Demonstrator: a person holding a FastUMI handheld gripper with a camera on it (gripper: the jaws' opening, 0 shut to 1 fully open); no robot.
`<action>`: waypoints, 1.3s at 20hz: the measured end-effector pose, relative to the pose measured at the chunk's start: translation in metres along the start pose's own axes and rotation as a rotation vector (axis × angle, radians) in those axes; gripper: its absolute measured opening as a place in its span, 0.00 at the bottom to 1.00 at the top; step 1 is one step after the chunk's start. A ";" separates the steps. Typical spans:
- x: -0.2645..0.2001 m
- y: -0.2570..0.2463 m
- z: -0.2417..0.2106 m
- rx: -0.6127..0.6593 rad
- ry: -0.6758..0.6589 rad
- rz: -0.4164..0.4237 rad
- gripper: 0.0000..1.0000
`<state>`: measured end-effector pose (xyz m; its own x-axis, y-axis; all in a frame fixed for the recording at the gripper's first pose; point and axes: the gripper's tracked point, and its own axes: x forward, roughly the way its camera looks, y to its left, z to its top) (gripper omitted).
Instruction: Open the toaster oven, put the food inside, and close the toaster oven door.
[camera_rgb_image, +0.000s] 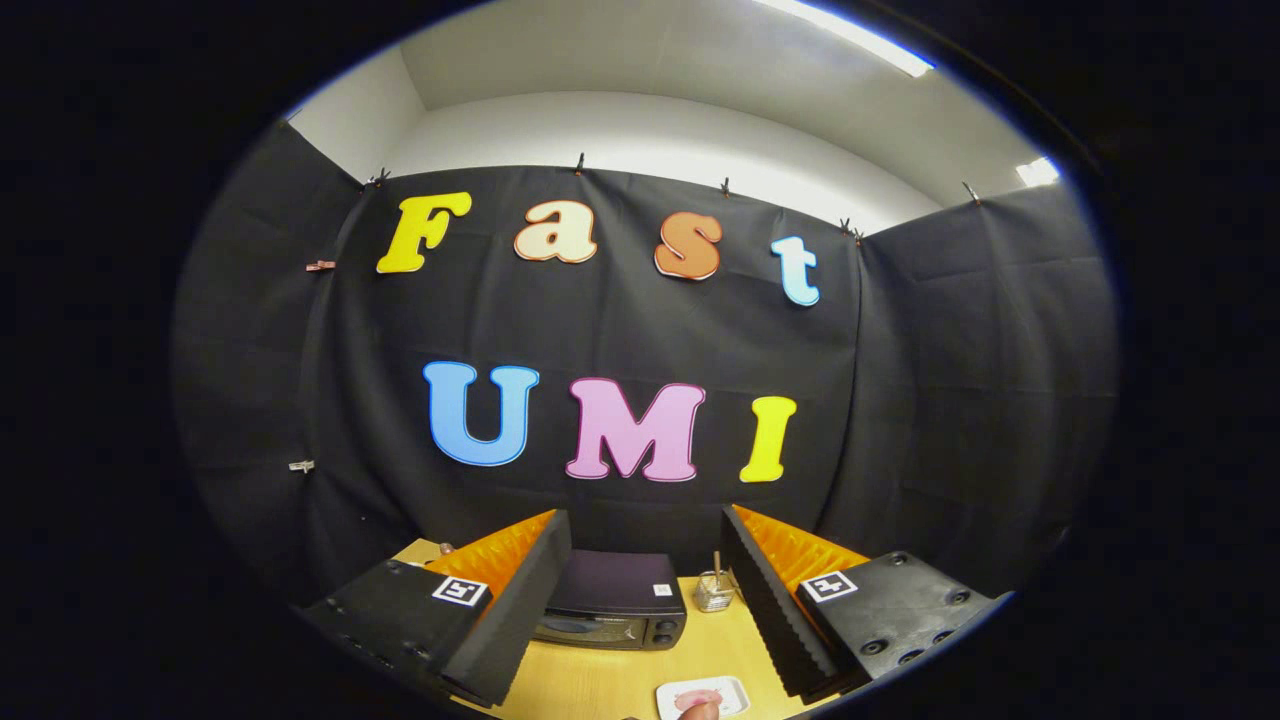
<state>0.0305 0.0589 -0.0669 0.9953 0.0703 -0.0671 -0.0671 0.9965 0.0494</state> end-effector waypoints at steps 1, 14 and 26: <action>0.007 0.007 -0.012 0.021 0.015 0.013 0.97; 0.124 0.072 -0.239 0.045 0.294 0.088 0.98; 0.180 0.088 -0.365 0.062 0.526 0.075 0.99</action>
<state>0.1785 0.1760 -0.4388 0.8172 0.1702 -0.5506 -0.1168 0.9845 0.1308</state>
